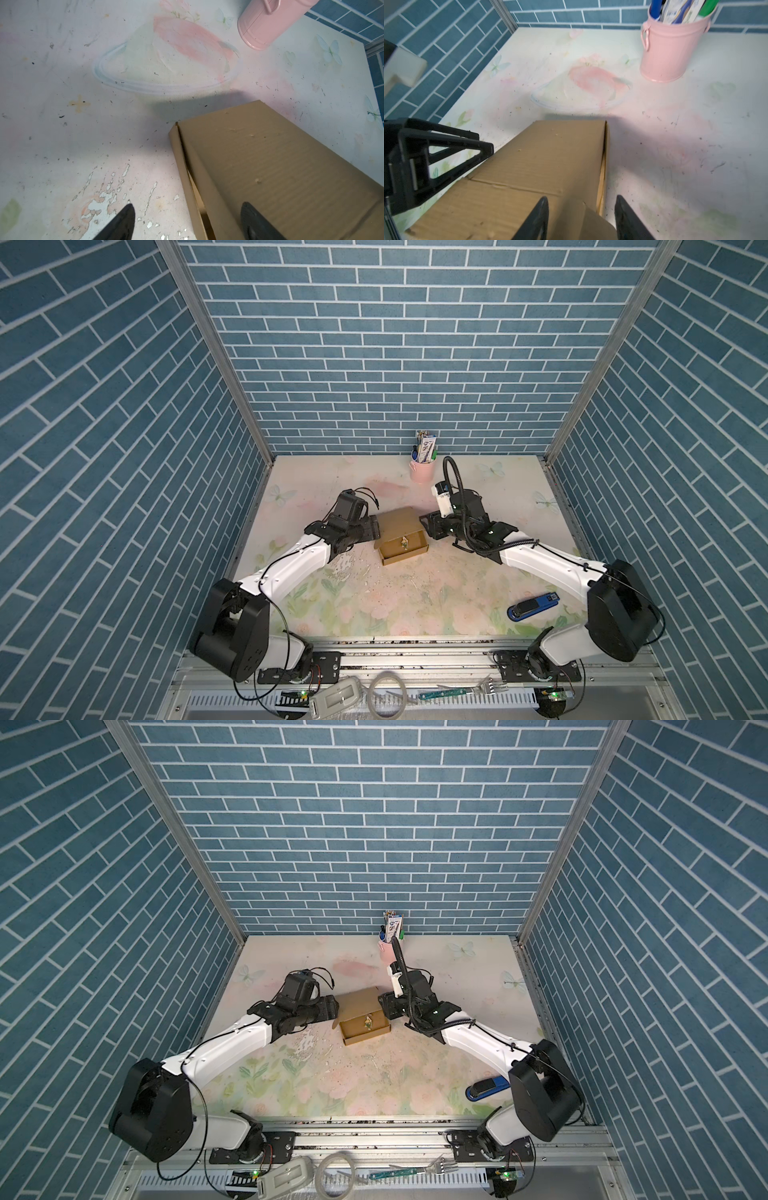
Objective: Fold the paper box
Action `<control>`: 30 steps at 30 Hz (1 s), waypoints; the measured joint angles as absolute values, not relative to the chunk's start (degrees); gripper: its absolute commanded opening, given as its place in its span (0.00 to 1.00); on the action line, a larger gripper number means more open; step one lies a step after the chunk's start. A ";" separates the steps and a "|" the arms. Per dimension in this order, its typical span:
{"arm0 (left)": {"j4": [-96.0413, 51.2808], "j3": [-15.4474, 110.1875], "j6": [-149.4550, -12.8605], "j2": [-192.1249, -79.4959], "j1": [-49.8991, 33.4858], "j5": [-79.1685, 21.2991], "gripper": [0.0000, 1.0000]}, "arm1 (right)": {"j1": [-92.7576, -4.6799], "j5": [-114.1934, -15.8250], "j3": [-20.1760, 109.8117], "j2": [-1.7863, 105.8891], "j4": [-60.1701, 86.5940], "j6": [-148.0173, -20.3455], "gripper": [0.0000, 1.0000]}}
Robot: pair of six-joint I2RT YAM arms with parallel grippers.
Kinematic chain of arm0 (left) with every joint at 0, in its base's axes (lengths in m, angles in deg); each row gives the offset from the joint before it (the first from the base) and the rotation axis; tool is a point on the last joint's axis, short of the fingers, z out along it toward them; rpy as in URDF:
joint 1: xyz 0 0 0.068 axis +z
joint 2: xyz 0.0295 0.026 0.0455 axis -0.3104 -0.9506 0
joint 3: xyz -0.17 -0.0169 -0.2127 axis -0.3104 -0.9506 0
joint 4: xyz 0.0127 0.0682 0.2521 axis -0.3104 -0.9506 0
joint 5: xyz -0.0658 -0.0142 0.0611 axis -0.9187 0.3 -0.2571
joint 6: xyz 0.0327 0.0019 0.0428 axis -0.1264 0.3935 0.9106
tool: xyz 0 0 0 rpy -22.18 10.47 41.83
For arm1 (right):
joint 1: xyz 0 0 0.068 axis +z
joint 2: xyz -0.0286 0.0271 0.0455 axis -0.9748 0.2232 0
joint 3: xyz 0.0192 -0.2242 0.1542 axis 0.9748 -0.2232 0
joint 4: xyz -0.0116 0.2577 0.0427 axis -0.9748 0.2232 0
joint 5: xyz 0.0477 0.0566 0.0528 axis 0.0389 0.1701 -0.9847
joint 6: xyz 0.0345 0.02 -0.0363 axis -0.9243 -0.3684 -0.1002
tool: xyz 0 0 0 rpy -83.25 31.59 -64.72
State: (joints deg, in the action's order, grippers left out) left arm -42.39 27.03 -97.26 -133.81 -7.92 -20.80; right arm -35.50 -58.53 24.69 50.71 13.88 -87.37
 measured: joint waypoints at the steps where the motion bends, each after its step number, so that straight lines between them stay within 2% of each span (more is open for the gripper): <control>1: -42.13 26.92 -97.30 -134.27 -8.07 -20.84 0.81 | -35.50 -58.71 24.65 51.38 14.18 -87.65 0.51; 12: -38.61 23.95 -98.18 -138.35 -8.70 -21.39 0.81 | -35.48 -59.62 19.38 52.24 13.13 -90.40 0.48; 30: -34.83 24.10 -98.22 -142.61 -9.23 -21.63 0.80 | -35.37 -61.68 18.92 58.75 6.16 -95.48 0.40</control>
